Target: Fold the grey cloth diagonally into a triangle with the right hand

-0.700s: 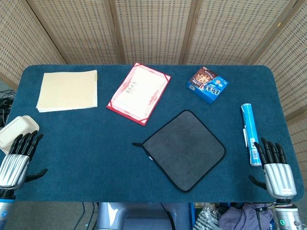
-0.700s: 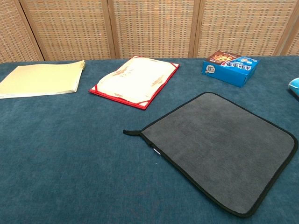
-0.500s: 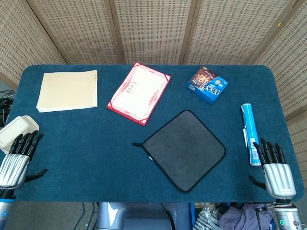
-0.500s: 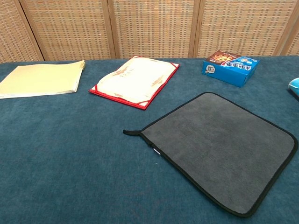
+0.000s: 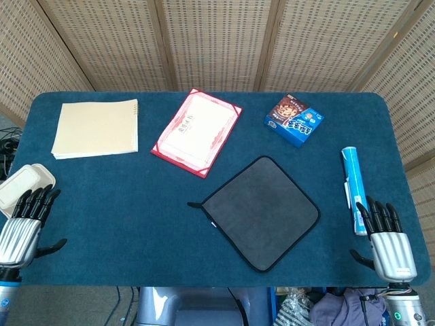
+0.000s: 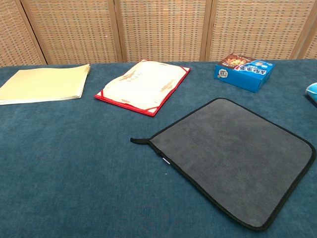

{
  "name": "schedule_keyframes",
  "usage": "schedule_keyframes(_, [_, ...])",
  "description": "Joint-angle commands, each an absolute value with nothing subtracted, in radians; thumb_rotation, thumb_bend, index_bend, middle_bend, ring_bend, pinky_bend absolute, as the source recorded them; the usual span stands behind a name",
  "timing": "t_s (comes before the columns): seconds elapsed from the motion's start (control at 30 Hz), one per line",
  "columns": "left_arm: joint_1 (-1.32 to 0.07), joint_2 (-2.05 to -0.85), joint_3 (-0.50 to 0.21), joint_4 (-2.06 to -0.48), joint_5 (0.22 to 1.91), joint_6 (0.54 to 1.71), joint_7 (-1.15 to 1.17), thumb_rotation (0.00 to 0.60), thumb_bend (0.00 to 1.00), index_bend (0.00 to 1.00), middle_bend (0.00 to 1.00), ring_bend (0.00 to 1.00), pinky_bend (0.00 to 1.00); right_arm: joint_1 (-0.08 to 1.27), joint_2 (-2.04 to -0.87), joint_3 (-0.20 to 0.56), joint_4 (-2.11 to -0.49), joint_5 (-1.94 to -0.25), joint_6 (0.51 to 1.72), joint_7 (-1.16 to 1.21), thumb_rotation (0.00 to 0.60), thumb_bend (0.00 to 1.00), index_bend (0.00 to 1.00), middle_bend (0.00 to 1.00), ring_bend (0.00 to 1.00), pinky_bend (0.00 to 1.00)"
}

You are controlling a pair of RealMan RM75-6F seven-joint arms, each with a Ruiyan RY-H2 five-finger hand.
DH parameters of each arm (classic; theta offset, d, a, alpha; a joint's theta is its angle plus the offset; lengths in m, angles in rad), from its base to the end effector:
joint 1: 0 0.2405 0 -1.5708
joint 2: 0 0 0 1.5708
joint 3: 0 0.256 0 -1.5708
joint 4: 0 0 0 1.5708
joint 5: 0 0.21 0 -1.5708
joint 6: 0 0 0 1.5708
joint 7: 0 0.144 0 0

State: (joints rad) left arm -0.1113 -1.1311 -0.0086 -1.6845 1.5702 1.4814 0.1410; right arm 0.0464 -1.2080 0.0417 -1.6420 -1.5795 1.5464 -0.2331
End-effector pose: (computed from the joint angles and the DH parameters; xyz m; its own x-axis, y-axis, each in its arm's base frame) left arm -0.2846 0.1780 0.1395 0.4553 0.0295 0.8899 0.8862 -0.1108 -0.4498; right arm -0.2899 -0.1663 0.1323 0.4996 0.0427 0.8652 -0.8640 -0.0475 0.5013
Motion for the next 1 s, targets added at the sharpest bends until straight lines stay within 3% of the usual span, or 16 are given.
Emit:
schedule_keyframes(0.03, [-0.113, -1.132, -0.009, -1.683, 1.569, 1.478, 0.142, 0.6, 0.12, 0.0, 0.0, 0.0, 0.0, 0.046, -1.209, 0.043, -1.641, -1.582, 1.55, -0.232, 0.6, 0.11, 0.0, 0.0, 0.0, 0.0])
schedule_keyframes(0.6, [-0.112, -1.132, -0.008, -1.69, 1.568, 1.48, 0.144, 0.6, 0.12, 0.0, 0.0, 0.0, 0.0, 0.036, -1.229, 0.03, -1.64, -1.614, 1.574, -0.241, 0.6, 0.11, 0.0, 0.0, 0.0, 0.0])
schedule_keyframes(1.0, [-0.112, -1.127, -0.009, -1.69, 1.564, 1.478, 0.134, 0.6, 0.12, 0.0, 0.0, 0.0, 0.0, 0.012, -1.295, -0.066, -1.661, -1.723, 1.562, -0.323, 0.6, 0.11, 0.07, 0.0, 0.0, 0.0])
